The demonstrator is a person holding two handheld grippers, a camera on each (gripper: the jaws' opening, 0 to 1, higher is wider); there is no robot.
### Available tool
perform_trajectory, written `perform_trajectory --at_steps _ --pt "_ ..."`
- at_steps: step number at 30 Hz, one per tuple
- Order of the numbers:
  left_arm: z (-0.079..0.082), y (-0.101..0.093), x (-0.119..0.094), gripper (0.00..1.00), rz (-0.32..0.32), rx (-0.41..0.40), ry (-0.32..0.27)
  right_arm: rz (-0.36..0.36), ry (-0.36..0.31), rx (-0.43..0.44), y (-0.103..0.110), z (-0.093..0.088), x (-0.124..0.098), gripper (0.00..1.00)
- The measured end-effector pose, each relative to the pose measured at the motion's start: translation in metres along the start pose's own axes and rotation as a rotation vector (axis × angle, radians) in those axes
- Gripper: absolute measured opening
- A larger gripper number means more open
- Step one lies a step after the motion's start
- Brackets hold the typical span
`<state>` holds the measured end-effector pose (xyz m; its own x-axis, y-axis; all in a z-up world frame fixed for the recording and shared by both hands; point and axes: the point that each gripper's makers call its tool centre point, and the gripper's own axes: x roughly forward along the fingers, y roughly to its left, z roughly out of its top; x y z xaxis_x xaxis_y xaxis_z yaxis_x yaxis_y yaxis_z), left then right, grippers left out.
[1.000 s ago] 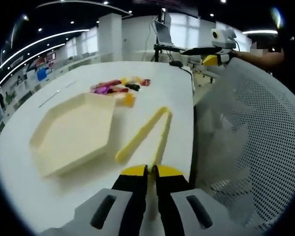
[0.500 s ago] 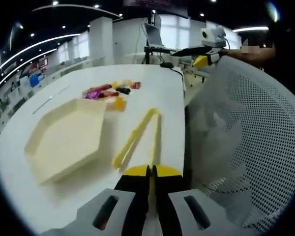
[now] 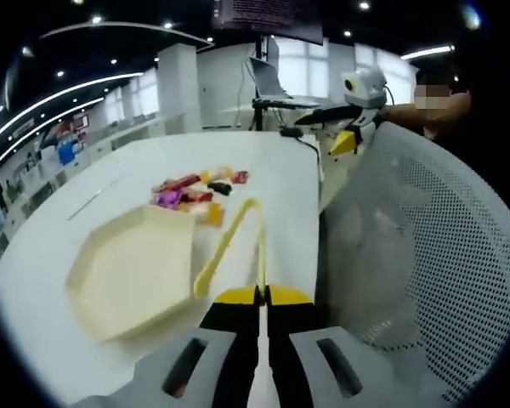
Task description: Place the target food into the container with the food tongs after gripping and lifting it, then release it inside without dropping or visibly crushing the food.
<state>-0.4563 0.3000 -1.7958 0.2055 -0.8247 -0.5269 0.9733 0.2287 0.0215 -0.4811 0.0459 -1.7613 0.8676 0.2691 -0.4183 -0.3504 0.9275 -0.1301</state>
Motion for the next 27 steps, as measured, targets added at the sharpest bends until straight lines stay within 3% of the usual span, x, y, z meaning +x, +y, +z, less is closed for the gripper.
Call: perform_trajectory --at_steps 2,9,13,18,27 --pt "0.007 -0.002 -0.003 0.00 -0.001 -0.040 -0.023 0.021 -0.006 0.027 0.004 0.002 0.002 1.00" --pt "0.033 -0.012 -0.016 0.00 0.013 -0.068 -0.086 0.101 -0.137 0.173 0.017 0.042 0.005 1.00" --pt "0.050 -0.018 -0.022 0.00 0.017 -0.070 -0.124 0.229 -0.121 0.130 0.046 0.056 0.014 1.00" --pt "0.077 -0.028 -0.034 0.00 0.009 -0.085 -0.187 0.375 -0.153 0.164 0.082 0.083 0.020 1.00" --pt "0.120 -0.045 -0.066 0.00 -0.016 -0.091 -0.279 0.607 -0.325 0.330 0.120 0.160 0.003 0.99"
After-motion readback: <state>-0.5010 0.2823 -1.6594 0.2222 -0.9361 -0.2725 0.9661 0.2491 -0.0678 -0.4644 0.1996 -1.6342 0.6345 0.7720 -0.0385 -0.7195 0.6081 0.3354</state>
